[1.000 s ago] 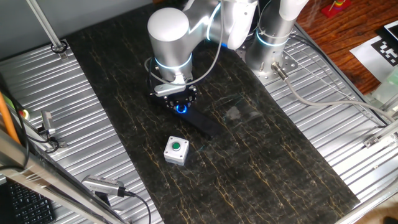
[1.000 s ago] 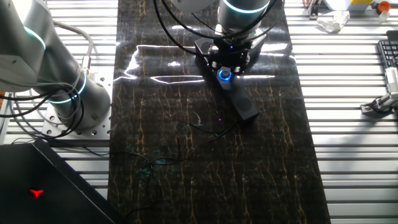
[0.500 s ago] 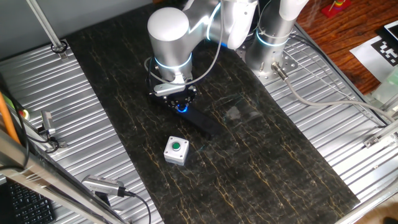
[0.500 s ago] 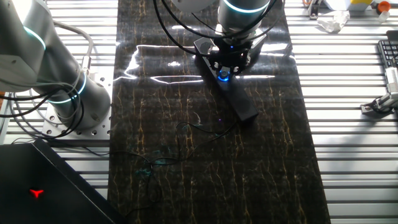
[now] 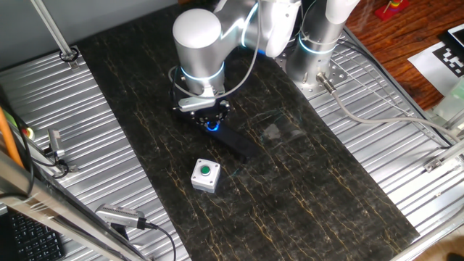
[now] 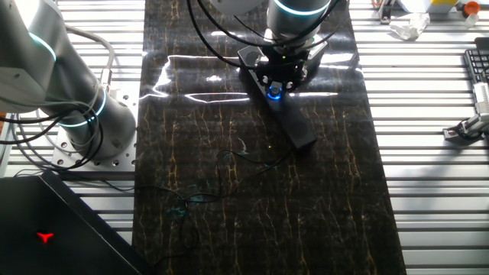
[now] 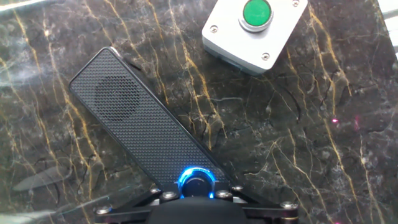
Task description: Turn the knob to increase the volume of the speaker
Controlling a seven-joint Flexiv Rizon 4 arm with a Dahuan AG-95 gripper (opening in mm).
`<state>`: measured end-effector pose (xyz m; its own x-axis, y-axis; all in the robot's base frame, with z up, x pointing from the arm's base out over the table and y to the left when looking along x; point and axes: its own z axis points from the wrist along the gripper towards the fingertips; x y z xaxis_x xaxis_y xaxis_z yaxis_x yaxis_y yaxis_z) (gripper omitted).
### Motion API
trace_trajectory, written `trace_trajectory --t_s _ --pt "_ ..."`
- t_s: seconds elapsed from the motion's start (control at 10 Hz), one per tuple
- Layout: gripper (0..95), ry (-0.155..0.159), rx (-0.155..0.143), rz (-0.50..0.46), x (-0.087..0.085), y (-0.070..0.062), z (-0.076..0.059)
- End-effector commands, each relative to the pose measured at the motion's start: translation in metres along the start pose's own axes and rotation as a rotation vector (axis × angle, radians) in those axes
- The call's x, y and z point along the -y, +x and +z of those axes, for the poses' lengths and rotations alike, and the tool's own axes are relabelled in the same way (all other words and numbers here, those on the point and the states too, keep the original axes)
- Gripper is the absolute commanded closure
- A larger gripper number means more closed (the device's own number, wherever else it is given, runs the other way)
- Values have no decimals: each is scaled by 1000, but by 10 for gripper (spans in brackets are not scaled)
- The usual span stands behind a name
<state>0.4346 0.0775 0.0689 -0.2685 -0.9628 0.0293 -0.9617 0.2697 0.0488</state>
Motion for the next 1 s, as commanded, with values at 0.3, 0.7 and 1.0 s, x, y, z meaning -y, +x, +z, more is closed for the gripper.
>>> trace_trajectory --t_s 0.3,0.7,1.0 --pt "760 -8 1 100 0 0 1" --pt "760 -14 -1 169 0 0 1" --pt "760 -20 4 264 0 0 1"
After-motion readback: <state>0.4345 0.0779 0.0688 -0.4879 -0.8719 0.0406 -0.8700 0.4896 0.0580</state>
